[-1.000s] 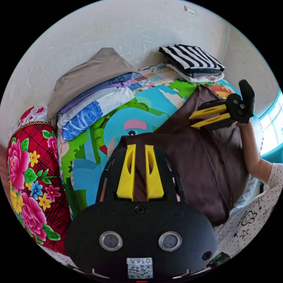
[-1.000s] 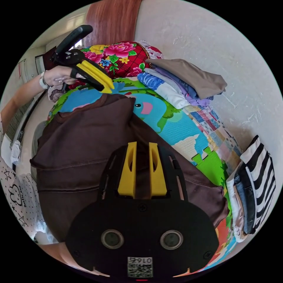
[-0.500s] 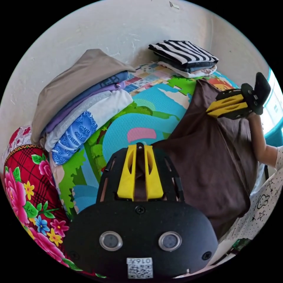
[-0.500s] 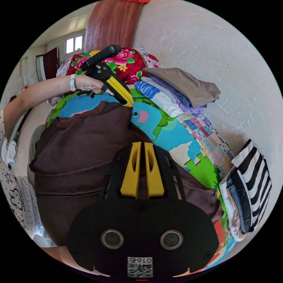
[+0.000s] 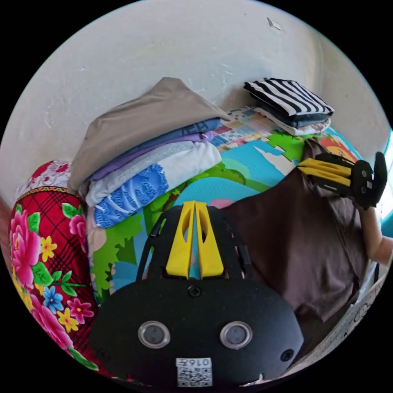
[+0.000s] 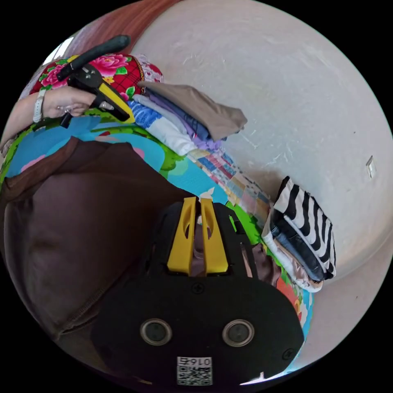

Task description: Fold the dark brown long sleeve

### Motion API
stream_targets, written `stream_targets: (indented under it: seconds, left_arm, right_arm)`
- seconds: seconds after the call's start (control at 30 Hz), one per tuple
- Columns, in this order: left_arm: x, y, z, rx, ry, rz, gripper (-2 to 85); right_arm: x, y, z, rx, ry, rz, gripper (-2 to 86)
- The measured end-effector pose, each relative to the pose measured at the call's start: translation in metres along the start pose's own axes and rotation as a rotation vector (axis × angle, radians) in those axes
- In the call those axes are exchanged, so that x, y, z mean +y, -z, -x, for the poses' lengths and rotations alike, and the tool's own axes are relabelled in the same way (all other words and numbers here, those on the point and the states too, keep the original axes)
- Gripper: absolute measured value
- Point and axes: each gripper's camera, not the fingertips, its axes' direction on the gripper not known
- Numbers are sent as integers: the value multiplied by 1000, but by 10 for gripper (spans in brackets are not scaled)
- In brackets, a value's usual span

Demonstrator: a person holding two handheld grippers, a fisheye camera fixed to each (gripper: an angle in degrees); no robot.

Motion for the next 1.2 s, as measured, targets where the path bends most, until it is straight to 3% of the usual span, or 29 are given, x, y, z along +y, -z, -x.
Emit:
stream_targets:
  seconds: [0.1, 0.2, 0.37, 0.53, 0.73, 0.87, 0.97, 1.07, 1.2]
  left_arm:
    - [4, -19, 16, 120, 15, 82, 48]
    - [11, -24, 33, 131, 82, 35, 67]
    - [19, -33, 46, 201, 55, 57, 33]
    - [36, -5, 81, 175, 143, -56, 10]
    - [63, 6, 117, 91, 234, -34, 15]
    - [80, 0, 135, 50, 408, -79, 7]
    - [99, 11, 161, 196, 565, -196, -4]
    - [105, 19, 168, 392, 481, -199, 0]
    - [118, 29, 161, 304, 354, -12, 51]
  right_arm:
    - [1, 13, 1, -34, 14, -13, 7]
    - [4, 22, -3, -77, -8, -16, 7]
    - [7, 34, -5, -100, -20, -12, 6]
    - [12, 47, -6, -83, -39, -35, 3]
    - [19, 52, -13, 11, -99, -22, -3]
    - [24, 58, -22, 6, -119, -19, -4]
    - [29, 59, -31, 4, -132, -13, -3]
    - [34, 60, -41, -14, -148, -9, -2]
    - [38, 62, -51, -75, -128, 22, 4]
